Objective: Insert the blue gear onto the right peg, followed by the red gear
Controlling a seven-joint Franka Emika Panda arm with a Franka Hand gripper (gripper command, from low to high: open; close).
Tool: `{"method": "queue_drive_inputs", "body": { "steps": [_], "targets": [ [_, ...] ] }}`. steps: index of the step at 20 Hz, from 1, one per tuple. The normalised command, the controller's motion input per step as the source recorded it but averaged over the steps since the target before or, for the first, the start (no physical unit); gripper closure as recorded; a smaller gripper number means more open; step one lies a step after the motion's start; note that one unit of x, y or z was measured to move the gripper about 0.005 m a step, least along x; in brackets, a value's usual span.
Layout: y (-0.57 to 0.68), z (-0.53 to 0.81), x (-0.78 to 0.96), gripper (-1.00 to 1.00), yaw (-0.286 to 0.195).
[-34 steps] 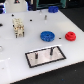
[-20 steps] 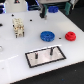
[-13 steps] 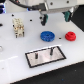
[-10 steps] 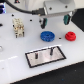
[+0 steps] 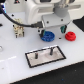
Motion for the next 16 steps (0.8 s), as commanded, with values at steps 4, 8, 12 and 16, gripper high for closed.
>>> {"method": "queue_drive_inputs", "body": {
  "steps": [4, 8, 12, 16],
  "targets": [
    [-0.03, -0.14, -0.23, -1.00, 0.000],
    [0.02, -0.04, -0.13, 1.00, 0.000],
    [-0.07, -0.03, -0.31, 1.00, 0.000],
    [-0.03, -0.05, -0.29, 1.00, 0.000]
  ]
}}
